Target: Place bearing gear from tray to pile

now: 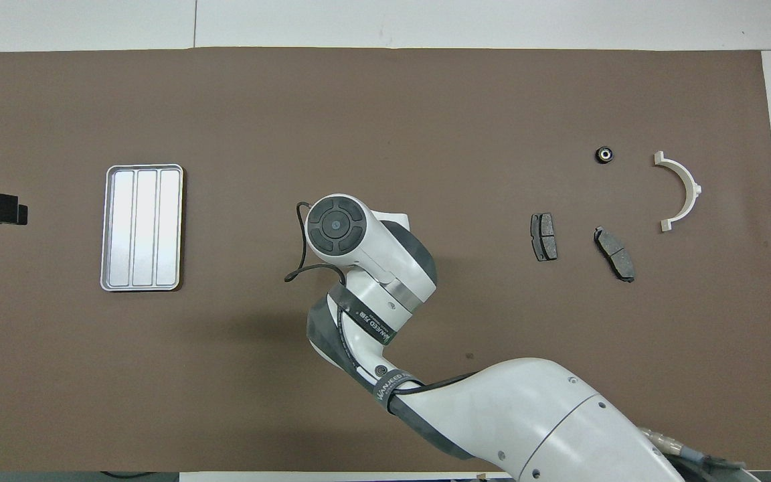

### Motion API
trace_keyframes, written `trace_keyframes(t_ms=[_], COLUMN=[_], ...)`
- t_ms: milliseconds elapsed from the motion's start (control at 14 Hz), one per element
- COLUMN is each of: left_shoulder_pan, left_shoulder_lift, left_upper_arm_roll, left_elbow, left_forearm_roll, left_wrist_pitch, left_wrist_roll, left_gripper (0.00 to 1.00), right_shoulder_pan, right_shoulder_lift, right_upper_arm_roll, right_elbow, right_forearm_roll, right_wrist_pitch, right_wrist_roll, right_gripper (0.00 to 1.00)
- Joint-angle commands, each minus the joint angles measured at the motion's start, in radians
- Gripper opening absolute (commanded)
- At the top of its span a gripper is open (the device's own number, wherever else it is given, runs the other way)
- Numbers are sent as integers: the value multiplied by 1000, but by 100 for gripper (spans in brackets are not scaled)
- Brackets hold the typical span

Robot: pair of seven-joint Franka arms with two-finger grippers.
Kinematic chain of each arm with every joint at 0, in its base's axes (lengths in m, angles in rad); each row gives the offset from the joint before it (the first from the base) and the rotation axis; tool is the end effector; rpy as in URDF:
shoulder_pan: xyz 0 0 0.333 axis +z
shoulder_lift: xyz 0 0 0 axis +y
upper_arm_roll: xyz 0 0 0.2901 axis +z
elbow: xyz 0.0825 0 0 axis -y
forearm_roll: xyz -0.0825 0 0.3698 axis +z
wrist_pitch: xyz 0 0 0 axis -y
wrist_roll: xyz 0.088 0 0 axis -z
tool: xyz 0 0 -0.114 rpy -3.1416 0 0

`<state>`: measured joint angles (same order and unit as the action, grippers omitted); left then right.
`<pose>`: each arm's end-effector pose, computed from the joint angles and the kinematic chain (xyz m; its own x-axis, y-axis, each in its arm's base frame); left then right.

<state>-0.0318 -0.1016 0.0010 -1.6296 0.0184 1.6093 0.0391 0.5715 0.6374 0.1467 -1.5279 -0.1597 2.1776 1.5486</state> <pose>0.5154 -0.0138 0.6218 0.9943 -0.0704 0.0804 -0.0689 -0.9974 -0.0214 0.5266 0.4326 0.2690 0.7169 -0.6956 0.0462 -0.6956 -0.7182 -0.0182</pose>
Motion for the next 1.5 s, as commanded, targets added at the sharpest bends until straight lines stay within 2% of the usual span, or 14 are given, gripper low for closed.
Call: trace_keyframes(t_ms=[0,285,356,499,641,855,997,1140,1425], left_shoulder_pan=[20,12,12,12,12,12,12,12,12], left_shoulder_lift=[-24,-40,-38,-40,-40,-40,-40,-40,-40], left_upper_arm_roll=[-13,-12,-12,-12,-12,-12,-12,-12,-12], left_elbow=[-13,-41,-41,-39,-41,-41,-41,-41,-41], left_forearm_roll=[-15,-14,-14,-14,-14,-14,-14,-14,-14], left_wrist_pitch=[-26,-20,-11,-25,-22,-25,-25,-23,-25], left_wrist_roll=[11,11,8,8,8,8,8,8,8], left_gripper=[98,100,100,100,100,100,100,100,100], right_shoulder_pan=[-9,-13,-19,-60,-132,-296,-395,-473,-554], right_shoulder_lift=[7,7,5,-4,-40,-116,-117,-119,-116], right_upper_arm_roll=[8,8,7,8,17,22,22,22,22], right_elbow=[-8,5,20,99,161,164,160,118,-9], right_forearm_roll=[-29,-29,-27,-18,-3,39,39,42,43], right_wrist_pitch=[21,-2,-33,-170,-292,-373,-369,-311,-123], right_wrist_roll=[8,-10,-27,-118,-307,-719,-952,-1105,-1240], right_gripper=[0,0,0,0,0,0,0,0,0])
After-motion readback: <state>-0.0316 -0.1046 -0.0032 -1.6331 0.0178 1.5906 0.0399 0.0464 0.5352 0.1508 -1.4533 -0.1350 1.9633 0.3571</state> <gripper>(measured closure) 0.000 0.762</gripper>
